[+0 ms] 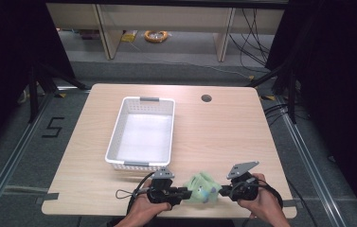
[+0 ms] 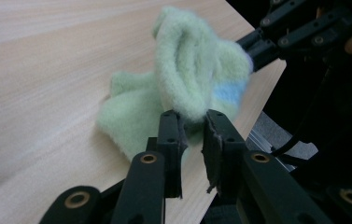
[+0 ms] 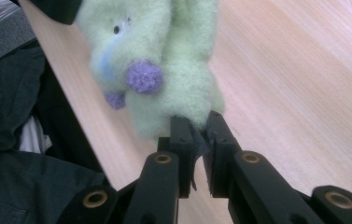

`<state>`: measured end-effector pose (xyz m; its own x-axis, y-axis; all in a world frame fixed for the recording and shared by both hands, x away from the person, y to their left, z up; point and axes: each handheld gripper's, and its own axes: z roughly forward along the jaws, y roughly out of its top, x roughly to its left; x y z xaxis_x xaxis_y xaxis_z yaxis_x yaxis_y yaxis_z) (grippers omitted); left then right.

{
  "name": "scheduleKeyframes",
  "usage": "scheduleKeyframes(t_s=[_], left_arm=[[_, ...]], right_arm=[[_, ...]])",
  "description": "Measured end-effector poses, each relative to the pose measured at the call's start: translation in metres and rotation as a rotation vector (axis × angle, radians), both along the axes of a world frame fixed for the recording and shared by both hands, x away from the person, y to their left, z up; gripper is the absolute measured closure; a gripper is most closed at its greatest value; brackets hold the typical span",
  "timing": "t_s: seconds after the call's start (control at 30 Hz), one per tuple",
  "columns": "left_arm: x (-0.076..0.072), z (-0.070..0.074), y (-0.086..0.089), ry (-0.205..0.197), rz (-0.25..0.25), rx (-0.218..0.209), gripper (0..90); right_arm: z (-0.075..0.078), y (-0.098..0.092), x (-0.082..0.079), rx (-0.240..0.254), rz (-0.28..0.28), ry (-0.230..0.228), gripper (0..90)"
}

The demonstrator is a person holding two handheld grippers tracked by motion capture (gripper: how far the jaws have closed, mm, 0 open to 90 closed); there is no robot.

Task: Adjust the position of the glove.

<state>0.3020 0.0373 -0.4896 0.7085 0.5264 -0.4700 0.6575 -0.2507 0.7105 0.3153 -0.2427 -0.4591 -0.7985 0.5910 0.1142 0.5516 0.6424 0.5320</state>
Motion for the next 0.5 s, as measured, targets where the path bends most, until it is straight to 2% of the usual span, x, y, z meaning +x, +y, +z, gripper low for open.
scheduleKeyframes(t_s=[0.07,0.1,0.13,0.2,0.23,0.27,0.3,0.33,0.43,0.5], left_arm=[[-0.0013,-0.0017,0.0002,0.008,-0.009,0.006,77.8],[-0.0026,-0.0023,-0.0001,0.005,-0.007,0.012,78.7],[-0.0031,-0.0030,0.0002,0.006,-0.014,0.010,78.8],[-0.0047,-0.0046,-0.0001,-0.001,-0.023,0.023,78.3],[-0.0051,-0.0055,-0.0005,0.001,-0.016,0.023,77.9],[-0.0052,-0.0059,-0.0007,-0.002,-0.013,0.035,77.9],[-0.0049,-0.0065,-0.0003,-0.007,-0.015,0.050,77.9],[-0.0049,-0.0079,-0.0004,-0.005,-0.011,0.038,77.9],[-0.0047,-0.0077,0.0013,0.000,-0.022,0.040,77.7],[-0.0063,-0.0070,0.0019,-0.003,-0.018,0.042,77.0]], right_arm=[[-0.0040,-0.0008,0.0037,-0.002,-0.013,-0.003,84.2],[-0.0045,-0.0014,0.0051,-0.007,0.011,0.007,84.1],[-0.0067,0.0013,0.0031,0.006,0.008,0.024,84.0],[-0.0080,0.0027,0.0047,-0.018,0.043,0.006,83.4],[-0.0094,0.0043,0.0047,-0.005,0.046,0.007,82.9],[-0.0094,0.0046,0.0065,-0.032,0.054,-0.009,82.1],[-0.0104,0.0052,0.0092,-0.027,0.086,-0.018,80.3],[-0.0099,0.0065,0.0082,-0.032,0.050,-0.005,78.4],[-0.0118,0.0085,0.0114,-0.056,0.058,-0.027,71.2],[-0.0116,0.0078,0.0116,-0.059,0.051,-0.030,71.1]])
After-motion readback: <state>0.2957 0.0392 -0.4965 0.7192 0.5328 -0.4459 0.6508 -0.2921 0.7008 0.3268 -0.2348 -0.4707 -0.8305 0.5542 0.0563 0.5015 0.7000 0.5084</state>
